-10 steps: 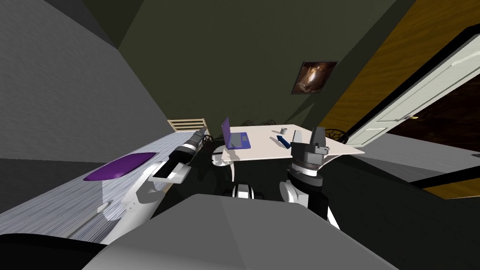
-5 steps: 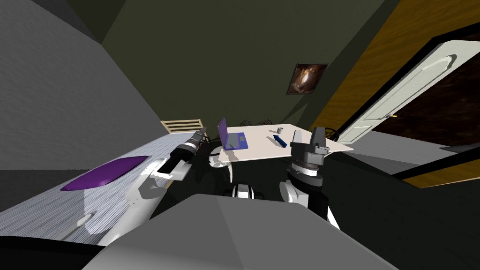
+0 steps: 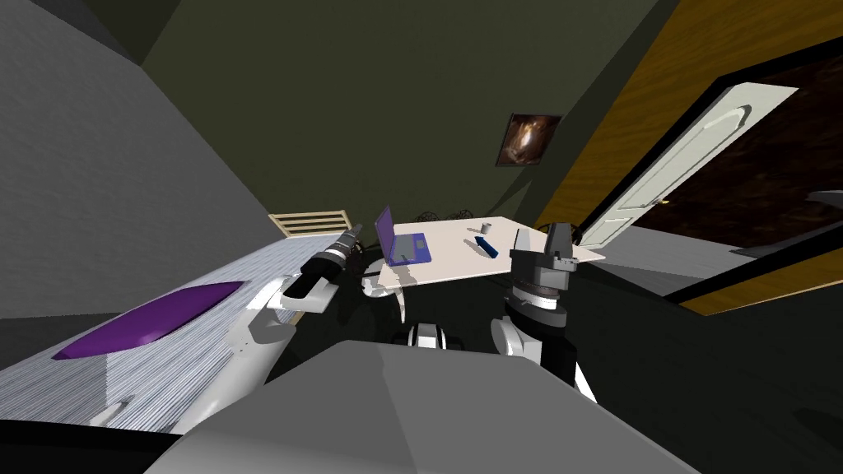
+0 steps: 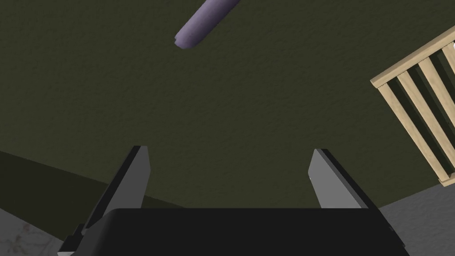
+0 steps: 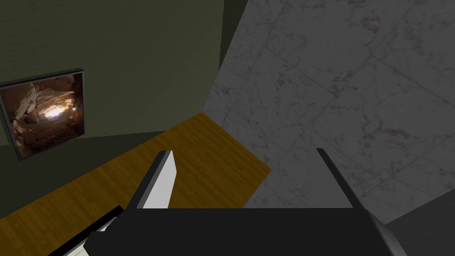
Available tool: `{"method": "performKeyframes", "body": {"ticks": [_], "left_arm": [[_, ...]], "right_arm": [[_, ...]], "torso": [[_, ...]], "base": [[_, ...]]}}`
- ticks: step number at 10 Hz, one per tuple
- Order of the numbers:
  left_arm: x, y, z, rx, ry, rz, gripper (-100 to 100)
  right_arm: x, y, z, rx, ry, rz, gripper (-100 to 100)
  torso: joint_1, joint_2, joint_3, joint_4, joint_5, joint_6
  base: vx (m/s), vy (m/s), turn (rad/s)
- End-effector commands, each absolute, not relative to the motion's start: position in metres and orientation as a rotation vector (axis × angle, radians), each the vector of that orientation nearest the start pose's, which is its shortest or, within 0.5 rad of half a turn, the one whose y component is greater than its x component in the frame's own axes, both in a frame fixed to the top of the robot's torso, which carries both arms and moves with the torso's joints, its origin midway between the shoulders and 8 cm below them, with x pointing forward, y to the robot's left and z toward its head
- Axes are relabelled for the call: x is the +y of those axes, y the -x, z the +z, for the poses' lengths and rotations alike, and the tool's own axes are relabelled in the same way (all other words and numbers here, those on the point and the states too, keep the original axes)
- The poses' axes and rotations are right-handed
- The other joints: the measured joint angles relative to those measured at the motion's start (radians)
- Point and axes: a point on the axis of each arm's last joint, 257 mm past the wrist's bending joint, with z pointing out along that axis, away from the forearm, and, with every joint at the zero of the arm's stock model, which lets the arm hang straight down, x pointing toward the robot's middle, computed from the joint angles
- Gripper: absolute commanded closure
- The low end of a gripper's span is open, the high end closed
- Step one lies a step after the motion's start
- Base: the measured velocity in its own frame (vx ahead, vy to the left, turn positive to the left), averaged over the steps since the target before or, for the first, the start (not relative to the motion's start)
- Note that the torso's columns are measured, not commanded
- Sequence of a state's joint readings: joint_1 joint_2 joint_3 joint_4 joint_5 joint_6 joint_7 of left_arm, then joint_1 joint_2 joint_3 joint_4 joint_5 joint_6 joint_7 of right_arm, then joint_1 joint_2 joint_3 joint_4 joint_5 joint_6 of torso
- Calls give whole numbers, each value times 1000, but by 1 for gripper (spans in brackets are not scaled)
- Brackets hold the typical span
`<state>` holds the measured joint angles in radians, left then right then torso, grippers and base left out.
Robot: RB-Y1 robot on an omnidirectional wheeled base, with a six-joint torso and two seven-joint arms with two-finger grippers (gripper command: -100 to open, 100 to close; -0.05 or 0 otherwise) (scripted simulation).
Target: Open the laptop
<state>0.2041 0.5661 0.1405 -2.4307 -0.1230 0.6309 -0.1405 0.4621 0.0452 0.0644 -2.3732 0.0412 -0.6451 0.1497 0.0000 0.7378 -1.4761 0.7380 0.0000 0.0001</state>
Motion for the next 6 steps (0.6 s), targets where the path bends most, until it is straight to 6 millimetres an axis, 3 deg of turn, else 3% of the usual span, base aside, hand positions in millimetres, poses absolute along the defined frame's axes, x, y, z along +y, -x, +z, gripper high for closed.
{"method": "performKeyframes", "body": {"ticks": [1,6], "left_arm": [[354,-453,-3,1348,654,-483,-100],[369,-458,-12,1369,730,-421,-100]], "right_arm": [[-248,-297,99,428,-413,1256,0],[-248,-297,99,428,-413,1256,0]], "torso": [[0,0,0,0,0,0],[0,0,0,0,0,-1]], "base": [[32,-14,-56],[37,-19,-91]]}}
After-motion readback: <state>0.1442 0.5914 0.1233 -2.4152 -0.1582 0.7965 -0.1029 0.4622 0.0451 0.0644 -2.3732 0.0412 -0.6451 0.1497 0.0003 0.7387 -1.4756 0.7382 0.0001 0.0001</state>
